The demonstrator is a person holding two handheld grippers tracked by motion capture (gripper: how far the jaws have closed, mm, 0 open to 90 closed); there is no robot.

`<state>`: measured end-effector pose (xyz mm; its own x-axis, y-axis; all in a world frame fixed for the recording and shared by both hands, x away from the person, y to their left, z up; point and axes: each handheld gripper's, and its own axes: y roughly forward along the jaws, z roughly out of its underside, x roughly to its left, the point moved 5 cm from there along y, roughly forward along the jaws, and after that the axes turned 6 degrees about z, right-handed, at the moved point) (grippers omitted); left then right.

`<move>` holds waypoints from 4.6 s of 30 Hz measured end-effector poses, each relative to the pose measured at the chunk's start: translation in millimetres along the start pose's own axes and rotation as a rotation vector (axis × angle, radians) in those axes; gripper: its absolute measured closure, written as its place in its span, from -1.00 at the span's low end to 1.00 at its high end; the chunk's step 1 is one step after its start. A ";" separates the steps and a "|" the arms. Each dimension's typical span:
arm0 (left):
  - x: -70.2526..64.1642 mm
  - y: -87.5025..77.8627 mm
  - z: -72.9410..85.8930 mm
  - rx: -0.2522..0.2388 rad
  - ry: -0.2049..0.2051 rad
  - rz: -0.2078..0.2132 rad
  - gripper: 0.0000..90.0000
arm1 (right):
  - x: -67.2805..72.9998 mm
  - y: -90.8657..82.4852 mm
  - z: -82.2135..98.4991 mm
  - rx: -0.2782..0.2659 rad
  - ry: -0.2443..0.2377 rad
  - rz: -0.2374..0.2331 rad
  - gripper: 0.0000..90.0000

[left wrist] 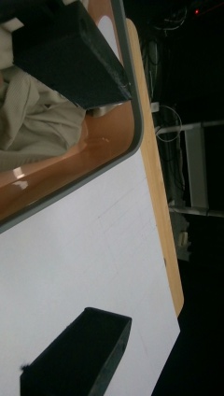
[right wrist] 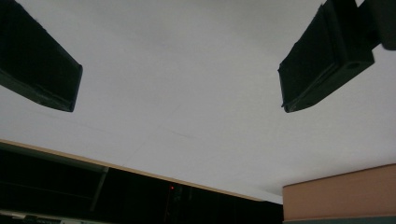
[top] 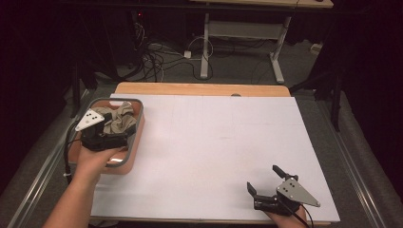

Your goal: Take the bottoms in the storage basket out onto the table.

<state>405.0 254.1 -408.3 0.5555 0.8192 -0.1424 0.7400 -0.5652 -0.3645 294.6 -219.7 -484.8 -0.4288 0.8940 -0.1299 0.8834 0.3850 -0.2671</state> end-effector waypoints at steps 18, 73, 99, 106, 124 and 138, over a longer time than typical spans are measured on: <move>45.0 19.0 2.1 0.082 -0.082 -0.021 -1.00 | 1.2 -0.9 -0.3 -0.002 -0.009 -0.002 -0.99; 117.4 65.1 50.1 0.649 -0.230 -0.198 -1.00 | 8.4 1.1 2.4 0.010 -0.010 -0.022 -0.99; 115.3 56.1 49.3 0.665 -0.091 -0.295 0.36 | 9.8 1.4 3.1 0.013 -0.018 -0.023 -0.99; 99.0 61.9 43.6 0.590 -0.029 -0.201 0.21 | 11.8 2.9 3.0 0.015 -0.022 -0.030 -0.99; 119.0 69.2 61.0 0.725 -0.179 -0.233 -0.69 | 12.2 3.6 5.1 0.024 -0.024 -0.032 -0.99; 113.7 60.5 54.3 0.692 -0.148 -0.186 0.18 | 12.7 4.0 4.9 0.019 -0.024 -0.038 -0.99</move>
<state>492.4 318.4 -496.5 0.3507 0.9279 -0.1265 0.3807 -0.2647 -0.8860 291.8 -207.9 -492.2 -0.4663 0.8731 -0.1424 0.8629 0.4135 -0.2906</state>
